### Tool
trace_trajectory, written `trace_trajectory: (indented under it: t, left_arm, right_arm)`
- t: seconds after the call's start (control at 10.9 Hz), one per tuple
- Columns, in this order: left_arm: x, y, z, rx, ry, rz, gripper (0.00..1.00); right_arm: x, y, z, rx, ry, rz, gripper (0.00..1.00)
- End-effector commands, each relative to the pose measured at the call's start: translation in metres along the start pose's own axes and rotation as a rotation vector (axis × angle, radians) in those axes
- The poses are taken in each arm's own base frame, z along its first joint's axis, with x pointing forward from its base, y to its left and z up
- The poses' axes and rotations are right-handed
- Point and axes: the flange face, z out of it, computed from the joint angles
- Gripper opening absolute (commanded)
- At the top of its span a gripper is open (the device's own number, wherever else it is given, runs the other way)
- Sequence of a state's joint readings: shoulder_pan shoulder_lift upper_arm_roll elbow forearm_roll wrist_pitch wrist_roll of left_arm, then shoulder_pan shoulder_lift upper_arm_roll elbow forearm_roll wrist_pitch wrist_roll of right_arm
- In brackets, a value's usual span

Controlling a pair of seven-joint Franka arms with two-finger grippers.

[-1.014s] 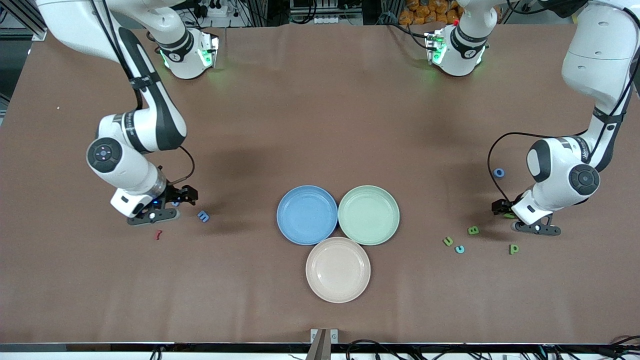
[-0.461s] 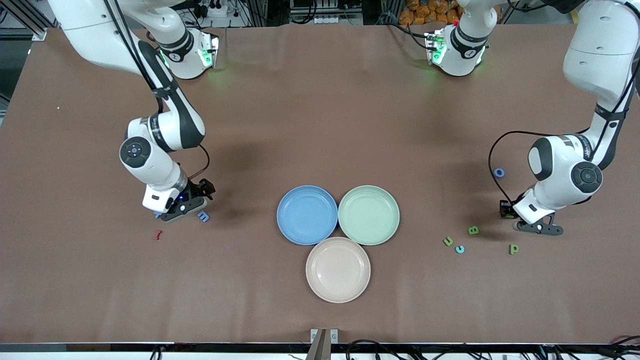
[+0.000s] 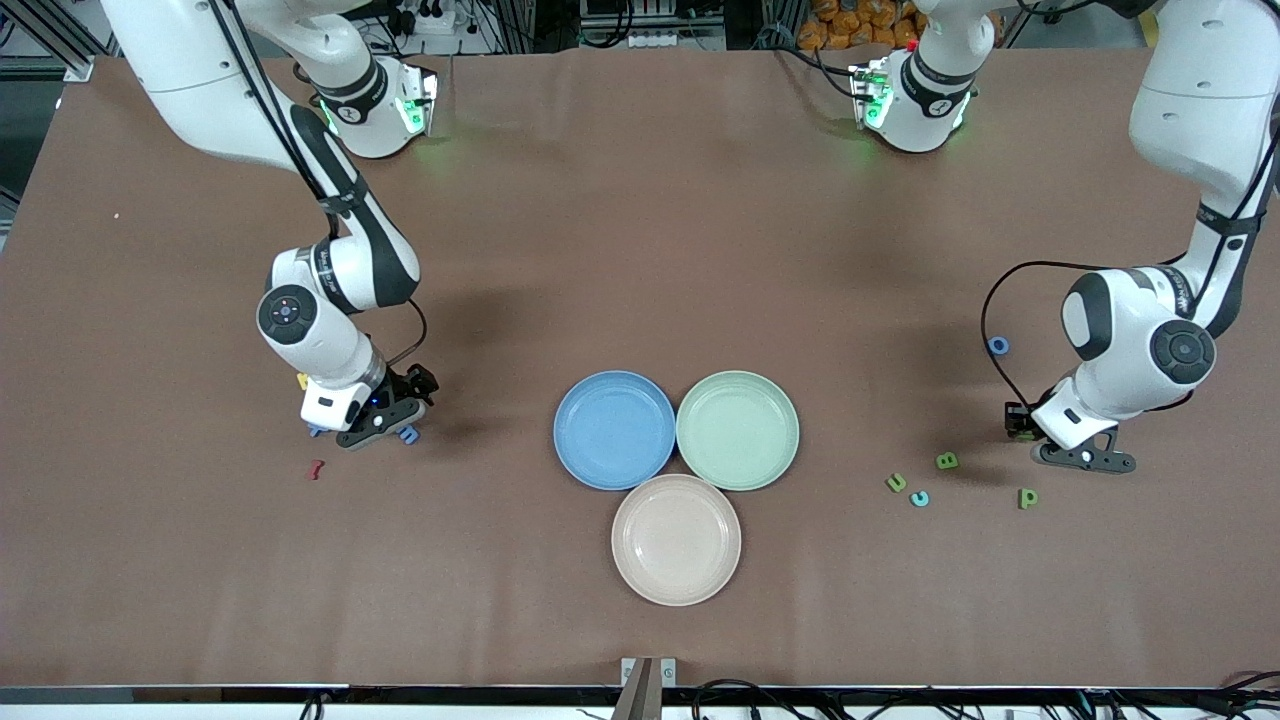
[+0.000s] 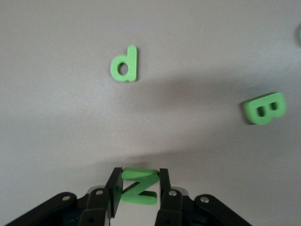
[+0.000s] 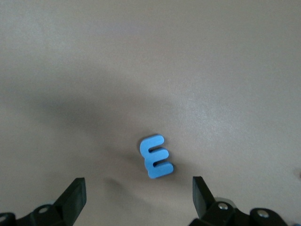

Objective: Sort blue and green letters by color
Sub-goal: 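Carry the green N into the green plate while the right gripper grasps E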

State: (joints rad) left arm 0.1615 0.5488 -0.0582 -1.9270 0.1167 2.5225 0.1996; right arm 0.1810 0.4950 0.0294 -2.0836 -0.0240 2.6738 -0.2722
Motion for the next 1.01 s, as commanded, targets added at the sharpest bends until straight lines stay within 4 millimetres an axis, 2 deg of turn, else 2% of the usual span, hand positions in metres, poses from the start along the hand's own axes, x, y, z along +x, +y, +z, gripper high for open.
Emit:
trace_trajectory:
  t: [0.0,0.09,0.46,0.64,0.92]
  left_arm:
    - [0.018,0.03,-0.067,0.053,0.003,0.005,0.09]
    - [0.026,0.048,-0.075,0.052,0.016,-0.024,0.09]
    - [0.057,0.164,-0.099,0.029,0.01,-0.178,0.09]
    - [0.065,0.232,-0.101,-0.031,0.002,-0.267,0.09]
    - [0.073,0.295,-0.092,-0.101,-0.014,-0.355,0.09]
  right_arm:
    - [0.012,0.005,0.018,-0.005,0.0,-0.029,1.0]
    - [0.016,0.008,0.02,-0.006,0.005,-0.047,1.0]
    - [0.026,0.024,0.015,-0.02,0.028,-0.183,1.0]
    - [0.021,0.045,0.014,-0.024,0.028,-0.239,1.0]
    - [0.022,0.036,0.017,-0.017,0.019,-0.252,1.0]
